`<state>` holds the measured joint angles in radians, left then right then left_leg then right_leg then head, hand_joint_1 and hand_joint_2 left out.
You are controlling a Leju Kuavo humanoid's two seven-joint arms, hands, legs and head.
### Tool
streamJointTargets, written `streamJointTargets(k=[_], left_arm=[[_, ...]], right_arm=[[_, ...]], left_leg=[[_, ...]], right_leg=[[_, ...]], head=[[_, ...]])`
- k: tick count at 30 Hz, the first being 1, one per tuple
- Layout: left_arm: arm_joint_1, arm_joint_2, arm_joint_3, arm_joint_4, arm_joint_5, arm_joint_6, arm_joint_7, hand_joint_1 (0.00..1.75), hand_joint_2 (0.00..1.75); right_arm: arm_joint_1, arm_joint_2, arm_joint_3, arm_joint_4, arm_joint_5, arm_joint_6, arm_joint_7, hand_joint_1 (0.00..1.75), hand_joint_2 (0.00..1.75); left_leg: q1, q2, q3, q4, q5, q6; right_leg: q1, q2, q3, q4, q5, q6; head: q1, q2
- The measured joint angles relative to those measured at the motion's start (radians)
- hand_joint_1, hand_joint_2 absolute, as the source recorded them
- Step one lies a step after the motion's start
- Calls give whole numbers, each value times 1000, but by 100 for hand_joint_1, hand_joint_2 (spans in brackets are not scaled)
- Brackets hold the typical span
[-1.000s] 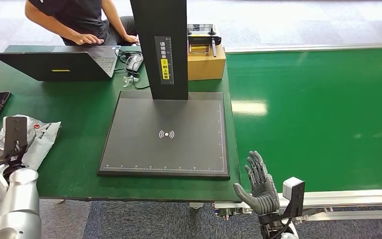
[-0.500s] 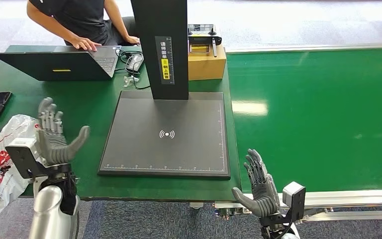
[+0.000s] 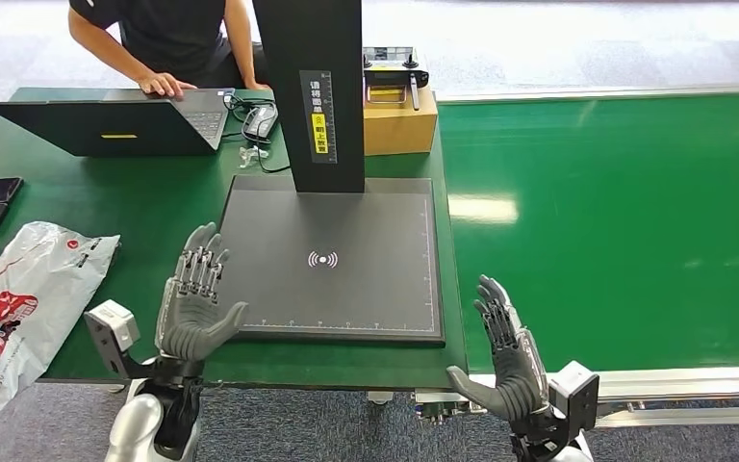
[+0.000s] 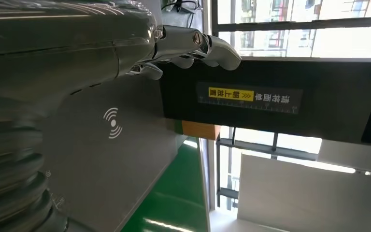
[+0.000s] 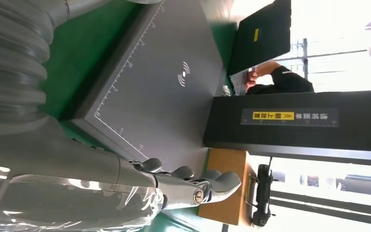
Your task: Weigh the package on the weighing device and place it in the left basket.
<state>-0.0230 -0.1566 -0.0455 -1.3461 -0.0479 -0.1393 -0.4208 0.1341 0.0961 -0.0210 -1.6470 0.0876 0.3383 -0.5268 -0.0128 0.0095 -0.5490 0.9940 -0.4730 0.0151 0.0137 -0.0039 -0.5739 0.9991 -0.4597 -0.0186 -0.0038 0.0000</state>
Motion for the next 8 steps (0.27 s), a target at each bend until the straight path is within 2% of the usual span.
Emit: streamJointTargets(k=[8], left_arm=[[16, -4, -1, -24, -30, -32, -1, 0, 175]], right_arm=[[7, 0, -3, -29, -12, -35, 32, 0, 175]], left_leg=[[0, 0, 0, 0, 0, 0]], right_leg=[[0, 0, 0, 0, 0, 0]], head=[[0, 0]])
